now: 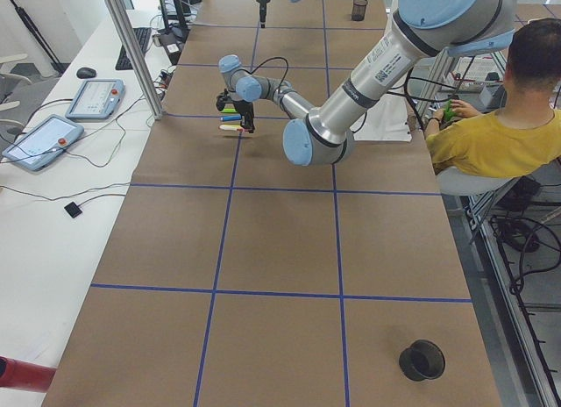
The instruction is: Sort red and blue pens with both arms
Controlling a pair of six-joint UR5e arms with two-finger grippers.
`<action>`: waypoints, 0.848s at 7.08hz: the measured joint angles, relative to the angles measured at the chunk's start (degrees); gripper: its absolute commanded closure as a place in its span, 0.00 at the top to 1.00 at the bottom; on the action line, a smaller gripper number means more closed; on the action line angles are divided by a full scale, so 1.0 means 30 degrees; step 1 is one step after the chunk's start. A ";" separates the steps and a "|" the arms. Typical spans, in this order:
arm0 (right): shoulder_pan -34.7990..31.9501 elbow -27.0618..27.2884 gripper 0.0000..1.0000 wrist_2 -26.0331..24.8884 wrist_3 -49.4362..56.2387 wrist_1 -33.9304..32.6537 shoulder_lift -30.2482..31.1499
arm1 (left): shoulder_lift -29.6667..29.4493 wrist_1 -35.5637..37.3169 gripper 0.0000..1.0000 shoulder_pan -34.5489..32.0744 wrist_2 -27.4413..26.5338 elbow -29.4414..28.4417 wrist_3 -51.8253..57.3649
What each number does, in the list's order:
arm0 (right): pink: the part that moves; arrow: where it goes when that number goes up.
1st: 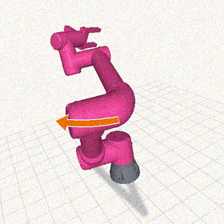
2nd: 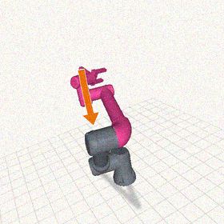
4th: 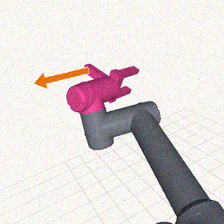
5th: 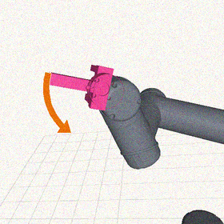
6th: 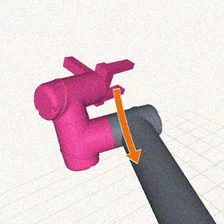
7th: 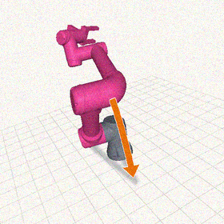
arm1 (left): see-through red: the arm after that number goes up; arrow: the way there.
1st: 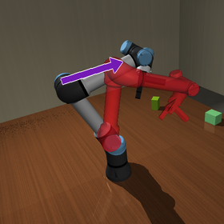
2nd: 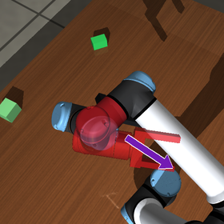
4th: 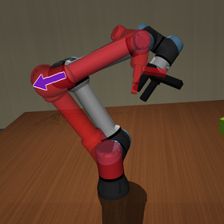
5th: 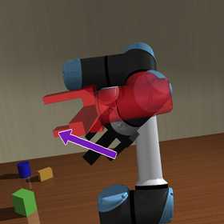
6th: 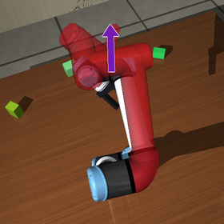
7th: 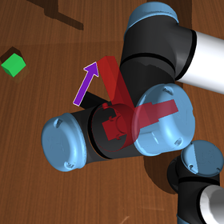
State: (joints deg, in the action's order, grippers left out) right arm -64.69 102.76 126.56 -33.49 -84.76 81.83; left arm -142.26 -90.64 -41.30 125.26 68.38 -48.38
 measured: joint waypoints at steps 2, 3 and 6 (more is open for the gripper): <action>0.0000 0.0020 1.00 0.0001 0.0000 0.0010 0.0000 | 0.1422 0.2944 0.00 -0.0278 -0.0016 0.3609 0.1391; 0.0000 0.0033 1.00 0.0001 0.0000 0.0012 0.0000 | 0.2431 0.5254 0.00 -0.0484 -0.0057 0.6112 0.2869; 0.0000 0.0052 1.00 0.0001 0.0000 0.0013 0.0082 | 0.6946 1.0841 0.00 -0.1388 -0.0660 1.4262 0.7405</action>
State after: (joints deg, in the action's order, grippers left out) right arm -64.69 102.91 126.56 -33.49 -84.73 82.07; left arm -121.43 -58.12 -45.47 123.28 111.16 -26.16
